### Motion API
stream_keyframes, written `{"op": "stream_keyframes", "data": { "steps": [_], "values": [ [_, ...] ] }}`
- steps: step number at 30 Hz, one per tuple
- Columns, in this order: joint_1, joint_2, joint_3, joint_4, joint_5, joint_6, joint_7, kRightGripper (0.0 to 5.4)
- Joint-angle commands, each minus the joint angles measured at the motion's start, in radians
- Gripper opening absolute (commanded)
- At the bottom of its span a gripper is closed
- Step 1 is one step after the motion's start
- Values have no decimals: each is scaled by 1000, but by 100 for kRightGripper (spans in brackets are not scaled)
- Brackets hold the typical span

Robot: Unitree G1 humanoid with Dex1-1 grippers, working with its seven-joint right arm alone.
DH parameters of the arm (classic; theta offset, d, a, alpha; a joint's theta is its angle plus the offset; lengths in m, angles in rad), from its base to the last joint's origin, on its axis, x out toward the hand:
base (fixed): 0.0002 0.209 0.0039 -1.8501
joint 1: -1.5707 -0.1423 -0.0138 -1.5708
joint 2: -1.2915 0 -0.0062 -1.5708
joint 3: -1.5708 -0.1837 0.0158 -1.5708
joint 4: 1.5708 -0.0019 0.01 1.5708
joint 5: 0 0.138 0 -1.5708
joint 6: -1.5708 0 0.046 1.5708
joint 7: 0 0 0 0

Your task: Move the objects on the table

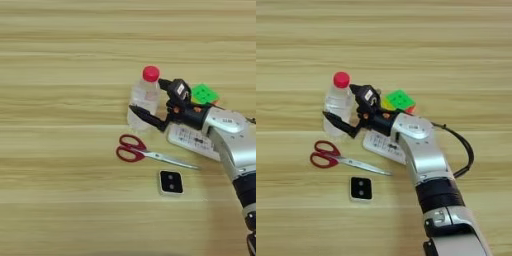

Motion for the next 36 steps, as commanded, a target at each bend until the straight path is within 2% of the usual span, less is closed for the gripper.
{"op": "stream_keyframes", "data": {
  "steps": [1, 8, 13, 16, 24, 30, 36],
  "values": [
    [-68, -21, -7, -30, -8, -7, -24, 444],
    [-69, -23, -7, -25, -12, -8, -20, 367],
    [-71, -18, -11, -38, -2, -10, -18, 342],
    [-60, -11, -17, -111, 42, -5, 6, 332],
    [-31, -3, -5, -290, 83, 46, 20, 325],
    [3, 0, 13, -443, 129, 123, 35, 323],
    [45, -22, 44, -556, 171, 190, 84, 323]
  ]
}}
